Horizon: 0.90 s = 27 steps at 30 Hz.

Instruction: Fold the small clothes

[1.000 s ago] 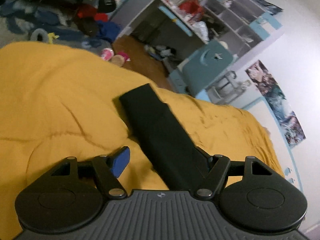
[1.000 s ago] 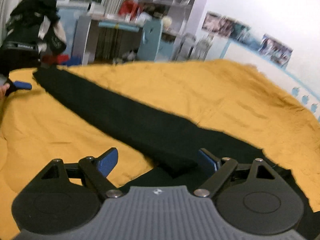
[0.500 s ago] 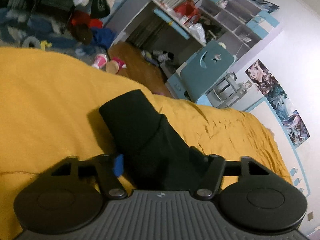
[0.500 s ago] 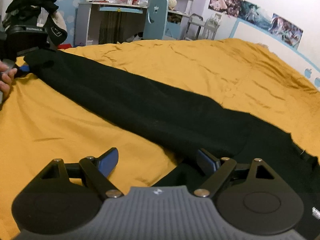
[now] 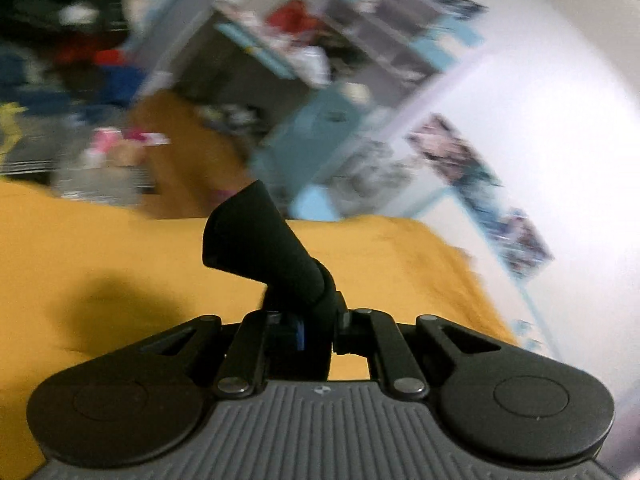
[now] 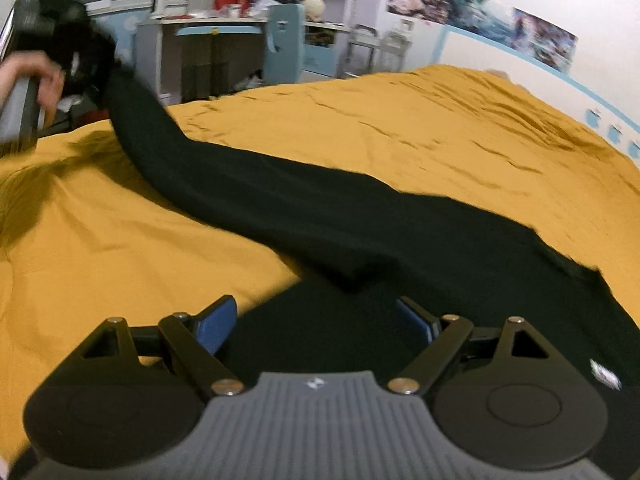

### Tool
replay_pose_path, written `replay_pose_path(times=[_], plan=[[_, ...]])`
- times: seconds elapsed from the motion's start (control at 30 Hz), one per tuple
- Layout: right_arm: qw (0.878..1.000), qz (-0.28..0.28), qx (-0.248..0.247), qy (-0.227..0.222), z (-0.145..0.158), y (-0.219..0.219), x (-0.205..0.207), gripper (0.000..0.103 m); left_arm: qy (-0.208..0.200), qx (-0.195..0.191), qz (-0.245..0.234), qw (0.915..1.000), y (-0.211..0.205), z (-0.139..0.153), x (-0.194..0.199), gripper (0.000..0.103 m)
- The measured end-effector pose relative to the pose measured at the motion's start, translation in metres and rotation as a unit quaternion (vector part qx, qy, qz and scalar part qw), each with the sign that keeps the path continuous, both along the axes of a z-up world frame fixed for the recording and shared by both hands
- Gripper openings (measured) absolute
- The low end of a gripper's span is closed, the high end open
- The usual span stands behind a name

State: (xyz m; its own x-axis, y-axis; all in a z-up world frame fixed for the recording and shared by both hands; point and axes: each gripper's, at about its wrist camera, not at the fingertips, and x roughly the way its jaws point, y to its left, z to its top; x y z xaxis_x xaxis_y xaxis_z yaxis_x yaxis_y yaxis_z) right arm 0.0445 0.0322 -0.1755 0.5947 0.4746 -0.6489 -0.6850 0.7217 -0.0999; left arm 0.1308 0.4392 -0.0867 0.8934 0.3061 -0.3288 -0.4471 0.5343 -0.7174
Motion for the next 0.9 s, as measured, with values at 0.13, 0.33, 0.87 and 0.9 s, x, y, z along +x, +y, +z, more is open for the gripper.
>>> replay_pose_path(times=[0.13, 0.33, 0.87, 0.9], plan=[[0.999, -0.046, -0.007, 0.002, 0.003, -0.06, -0.003, 0.081, -0.045, 0.036, -0.092, 0.9941, -0.071, 0.051, 0.046, 0.012], [0.991, -0.132, 0.003, 0.016, 0.004, -0.151, -0.003, 0.082, -0.095, 0.066, -0.258, 0.9591, -0.215, 0.078, 0.111, 0.012], [0.951, -0.298, 0.028, 0.079, -0.023, -0.306, 0.013, 0.082, 0.017, 0.025, -0.57, 0.8213, -0.451, -0.073, 0.172, 0.019], [0.948, -0.303, 0.039, 0.084, -0.024, -0.309, 0.017, 0.082, -0.003, 0.034, -0.565, 0.8243, -0.438, -0.062, 0.162, 0.02]])
